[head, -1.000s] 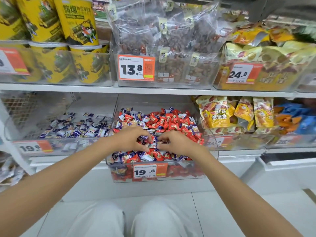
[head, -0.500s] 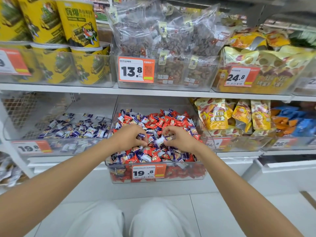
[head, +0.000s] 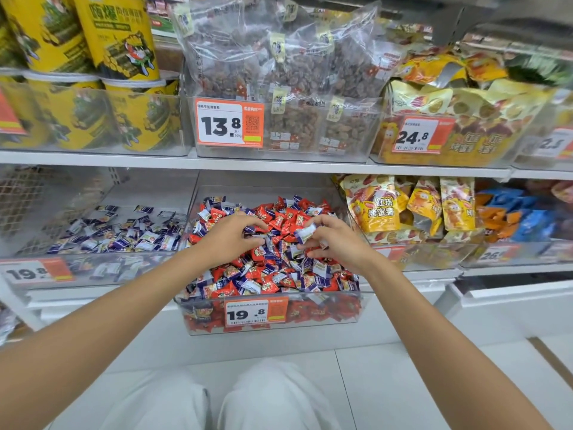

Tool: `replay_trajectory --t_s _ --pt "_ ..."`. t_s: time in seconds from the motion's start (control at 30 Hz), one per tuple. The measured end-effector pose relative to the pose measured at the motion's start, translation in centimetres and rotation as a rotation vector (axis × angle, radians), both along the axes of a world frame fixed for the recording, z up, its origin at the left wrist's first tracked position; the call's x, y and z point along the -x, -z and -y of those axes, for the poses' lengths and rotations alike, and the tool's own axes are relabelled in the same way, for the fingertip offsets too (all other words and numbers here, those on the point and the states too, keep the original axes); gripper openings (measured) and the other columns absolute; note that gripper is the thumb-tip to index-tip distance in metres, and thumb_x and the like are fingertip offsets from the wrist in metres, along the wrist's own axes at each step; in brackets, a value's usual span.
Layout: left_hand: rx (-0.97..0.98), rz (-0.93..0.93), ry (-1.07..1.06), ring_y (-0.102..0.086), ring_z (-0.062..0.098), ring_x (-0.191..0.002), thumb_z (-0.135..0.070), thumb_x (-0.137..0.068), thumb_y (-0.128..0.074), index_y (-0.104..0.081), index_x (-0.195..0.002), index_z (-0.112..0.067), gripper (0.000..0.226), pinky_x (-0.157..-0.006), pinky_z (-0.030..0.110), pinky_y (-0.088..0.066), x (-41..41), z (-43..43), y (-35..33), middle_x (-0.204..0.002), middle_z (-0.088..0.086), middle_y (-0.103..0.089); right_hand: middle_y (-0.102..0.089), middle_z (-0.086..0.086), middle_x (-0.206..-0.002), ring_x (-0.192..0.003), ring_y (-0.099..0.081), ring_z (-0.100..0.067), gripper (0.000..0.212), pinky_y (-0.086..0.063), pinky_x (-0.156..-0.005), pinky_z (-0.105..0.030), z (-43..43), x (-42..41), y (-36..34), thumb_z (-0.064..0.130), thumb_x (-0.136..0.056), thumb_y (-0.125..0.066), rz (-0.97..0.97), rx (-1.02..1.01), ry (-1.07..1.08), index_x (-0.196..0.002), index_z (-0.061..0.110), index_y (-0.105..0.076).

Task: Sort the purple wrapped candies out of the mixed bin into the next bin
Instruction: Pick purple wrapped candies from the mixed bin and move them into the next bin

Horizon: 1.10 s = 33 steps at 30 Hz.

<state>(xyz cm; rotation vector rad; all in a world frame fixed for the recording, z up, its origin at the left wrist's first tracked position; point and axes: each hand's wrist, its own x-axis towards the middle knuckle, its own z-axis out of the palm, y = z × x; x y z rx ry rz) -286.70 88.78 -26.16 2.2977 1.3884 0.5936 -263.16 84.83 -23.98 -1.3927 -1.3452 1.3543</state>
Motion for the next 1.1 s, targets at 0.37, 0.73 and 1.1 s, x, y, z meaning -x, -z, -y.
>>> replay_trajectory --t_s 0.37,0.73,1.1 --pt "-0.085 -0.055 0.012 -0.053 0.016 -0.101 -0.044 -0.084 -0.069 -0.064 -0.086 -0.027 0.018 -0.094 0.040 -0.042 -2.6 -1.9 0.1 -0.104 -0.006 -0.060 -0.059 0.002 -0.091 -0.070 -0.062 -0.009 0.029 -0.047 -0.074 -0.027 -0.6 -0.4 0.1 0.025 -0.093 -0.064 0.047 -0.055 0.018 -0.077 0.012 -0.045" --pt "0.035 0.161 -0.032 -0.062 0.016 -0.075 -0.029 -0.096 -0.058 -0.060 -0.096 -0.022 0.008 -0.070 0.034 -0.048 2.6 1.0 -3.3 -0.101 0.000 -0.067 -0.061 -0.008 -0.128 -0.107 -0.060 -0.027 0.065 -0.048 -0.088 -0.033 -2.3 1.2 2.0 0.042 -0.081 -0.076 1.172 -0.243 -0.329 -0.133 0.011 -0.054" --pt "0.135 0.015 0.020 -0.060 0.001 -0.067 -0.027 -0.101 -0.048 -0.049 -0.104 -0.029 0.004 -0.062 0.037 -0.046 6.7 3.8 -3.1 -0.092 -0.003 -0.062 -0.065 0.001 -0.093 -0.073 -0.059 -0.020 0.019 -0.039 -0.058 -0.028 -1.3 0.7 1.6 0.033 -0.091 -0.065 1.257 -0.475 -0.238 -0.104 0.021 -0.059"
